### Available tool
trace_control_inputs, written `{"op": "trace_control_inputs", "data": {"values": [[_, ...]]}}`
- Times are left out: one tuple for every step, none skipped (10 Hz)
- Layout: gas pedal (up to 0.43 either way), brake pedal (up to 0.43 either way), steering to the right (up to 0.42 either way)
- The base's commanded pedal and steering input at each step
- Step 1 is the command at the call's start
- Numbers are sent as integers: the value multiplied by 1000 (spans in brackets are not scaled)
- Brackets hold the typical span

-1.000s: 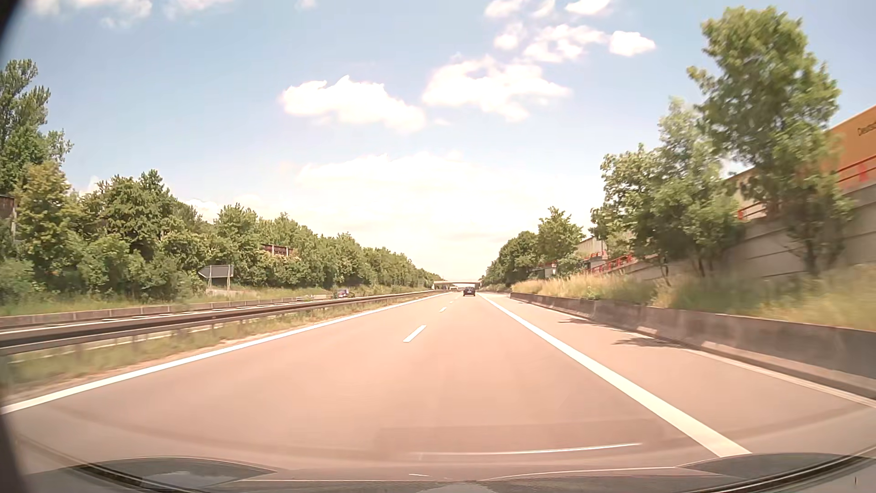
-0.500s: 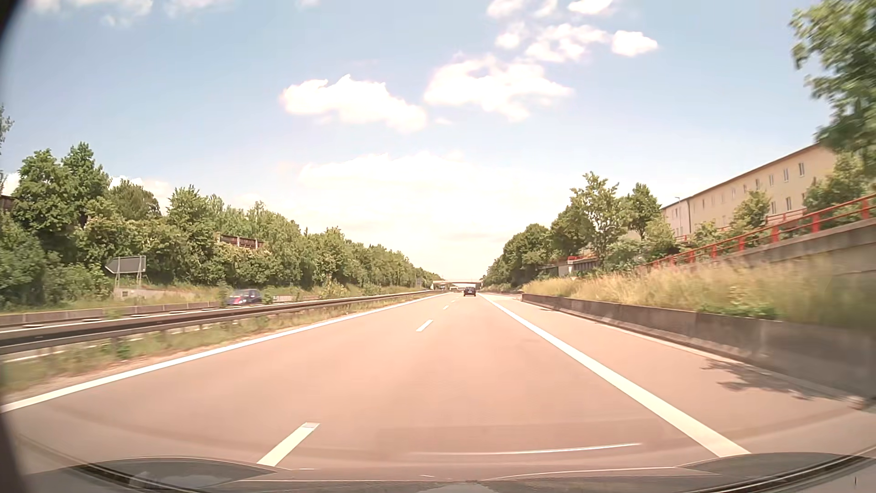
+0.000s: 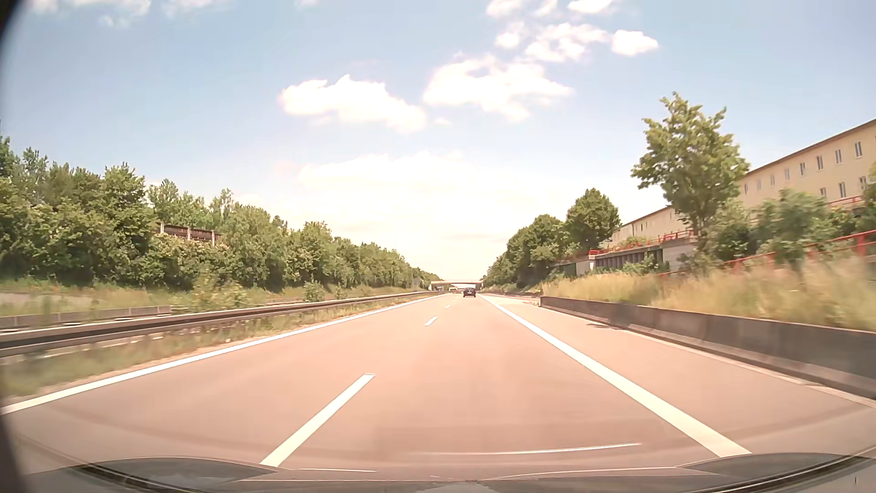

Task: Follow the waypoints while adhering to traffic rules and regulations

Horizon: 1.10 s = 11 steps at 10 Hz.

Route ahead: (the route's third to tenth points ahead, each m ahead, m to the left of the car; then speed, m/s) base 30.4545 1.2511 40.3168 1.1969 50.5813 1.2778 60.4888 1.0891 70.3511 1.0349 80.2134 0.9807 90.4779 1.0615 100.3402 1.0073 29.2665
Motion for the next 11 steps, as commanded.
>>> {"op": "trace_control_inputs", "data": {"values": [[228,12,2],[260,12,3],[260,12,3],[268,12,2],[280,12,3],[280,12,2],[287,12,2],[287,12,1],[299,12,0],[299,12,-1],[299,12,-1]]}}
